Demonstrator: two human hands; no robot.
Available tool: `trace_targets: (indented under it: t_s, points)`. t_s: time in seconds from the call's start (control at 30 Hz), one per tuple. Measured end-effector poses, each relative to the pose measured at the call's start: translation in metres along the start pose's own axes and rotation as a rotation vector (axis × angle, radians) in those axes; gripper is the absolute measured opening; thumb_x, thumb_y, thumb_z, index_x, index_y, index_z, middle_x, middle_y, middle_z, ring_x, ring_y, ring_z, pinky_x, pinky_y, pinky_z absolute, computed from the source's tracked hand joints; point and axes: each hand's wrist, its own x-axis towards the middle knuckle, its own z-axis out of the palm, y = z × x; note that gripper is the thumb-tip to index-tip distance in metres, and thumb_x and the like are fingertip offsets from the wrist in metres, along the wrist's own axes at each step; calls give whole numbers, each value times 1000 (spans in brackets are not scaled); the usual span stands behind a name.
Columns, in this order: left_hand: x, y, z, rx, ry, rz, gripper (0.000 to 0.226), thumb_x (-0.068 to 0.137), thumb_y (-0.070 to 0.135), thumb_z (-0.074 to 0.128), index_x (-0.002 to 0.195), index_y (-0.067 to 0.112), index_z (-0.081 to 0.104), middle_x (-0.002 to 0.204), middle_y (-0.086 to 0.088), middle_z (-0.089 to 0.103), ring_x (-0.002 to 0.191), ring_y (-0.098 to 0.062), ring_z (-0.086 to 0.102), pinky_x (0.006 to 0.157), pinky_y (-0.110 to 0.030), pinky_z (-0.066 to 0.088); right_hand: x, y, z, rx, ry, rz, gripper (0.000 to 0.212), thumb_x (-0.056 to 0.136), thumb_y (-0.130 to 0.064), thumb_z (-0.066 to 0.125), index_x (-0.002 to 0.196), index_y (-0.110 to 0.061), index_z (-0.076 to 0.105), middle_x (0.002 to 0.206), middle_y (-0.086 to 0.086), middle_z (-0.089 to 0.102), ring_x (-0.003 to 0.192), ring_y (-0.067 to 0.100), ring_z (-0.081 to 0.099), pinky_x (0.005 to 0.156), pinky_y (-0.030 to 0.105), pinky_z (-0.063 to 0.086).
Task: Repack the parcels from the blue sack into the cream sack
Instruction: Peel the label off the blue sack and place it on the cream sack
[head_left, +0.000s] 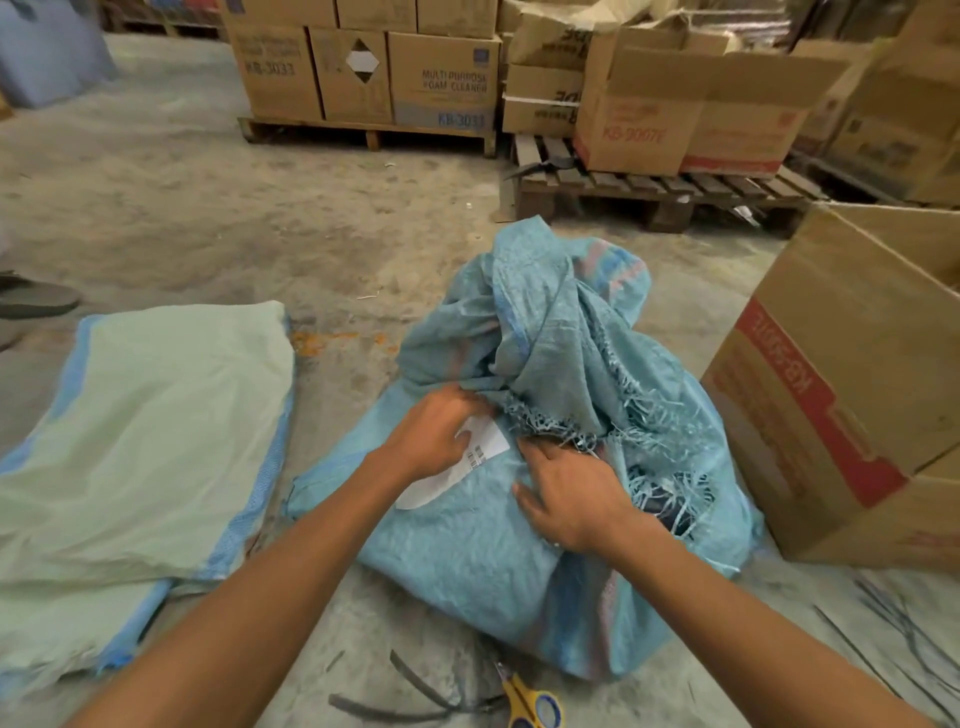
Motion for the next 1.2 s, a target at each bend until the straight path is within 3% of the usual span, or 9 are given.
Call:
trace_targets:
  t_s: [0.27, 0.53, 0.67, 0.73, 0.83, 0.93, 1.0, 1.07, 1.2]
  points:
    - [13, -12, 3, 132, -52, 9, 39, 86, 1, 54, 117, 20, 66, 107, -6, 65, 104, -29, 54, 78, -45, 48, -3, 7, 5, -20, 10, -43, 64, 98, -45, 38, 153, -13, 27, 144, 7, 51, 115, 28, 60, 93, 40, 52]
    - [26, -8, -3, 172, -11, 72, 6, 83, 7, 64, 81, 13, 63, 75, -6, 61, 80, -30, 53, 58, -31, 32, -8, 10, 11, -8, 48, -79, 67, 97, -45, 40, 155, -17, 25, 149, 4, 47, 118, 25, 59, 93, 39, 51]
    - [20, -8, -10, 211, -9, 60, 13, 83, 1, 58, 77, 12, 61, 75, -6, 61, 72, -29, 54, 54, -38, 44, -9, 7, 9, 53, 68, -93, 76, 95, -39, 44, 159, -24, 7, 165, -2, 19, 122, 25, 55, 94, 42, 49]
    - [10, -13, -18, 234, 15, 55, 14, 82, -1, 57, 81, 12, 62, 80, -6, 61, 72, -29, 55, 57, -42, 47, -6, 6, 8, 60, 45, -85, 80, 93, -37, 45, 159, -25, 2, 166, -1, 16, 124, 25, 53, 97, 42, 49]
    - [-15, -10, -34, 284, 50, 71, 18, 82, -4, 60, 84, 14, 58, 83, -2, 57, 74, -22, 48, 60, -39, 43, 0, 6, 8, 67, -2, -62, 85, 89, -36, 48, 159, -23, 2, 154, 8, 41, 120, 28, 55, 93, 42, 51]
    - [-43, 7, -51, 356, 43, 140, 26, 78, -8, 62, 84, 16, 55, 78, 3, 43, 70, -16, 33, 60, -32, 34, 3, 5, 7, 59, -38, -49, 82, 89, -37, 48, 158, -27, 6, 128, 9, 61, 96, 24, 60, 82, 39, 52]
    - [-57, 20, -62, 443, 16, 178, 32, 72, -12, 58, 87, 17, 54, 79, 2, 40, 71, -17, 32, 63, -33, 33, 3, 3, 5, 69, -65, -50, 81, 89, -38, 46, 157, -32, 2, 96, 5, 64, 74, 19, 57, 67, 34, 48]
    - [-69, 30, -71, 509, 3, 194, 37, 65, -13, 56, 89, 16, 55, 83, -1, 46, 74, -21, 41, 65, -34, 35, 4, 1, 2, 59, -86, -48, 81, 90, -38, 45, 157, -37, 0, 72, 3, 55, 63, 19, 52, 61, 32, 45]
    - [-94, 41, -85, 496, 15, 182, 50, 56, -19, 54, 92, 16, 54, 90, -3, 50, 79, -23, 42, 63, -34, 35, 4, 1, -6, 6, -135, -44, 75, 92, -38, 44, 157, -42, 7, 93, 14, 64, 74, 24, 52, 69, 34, 46]
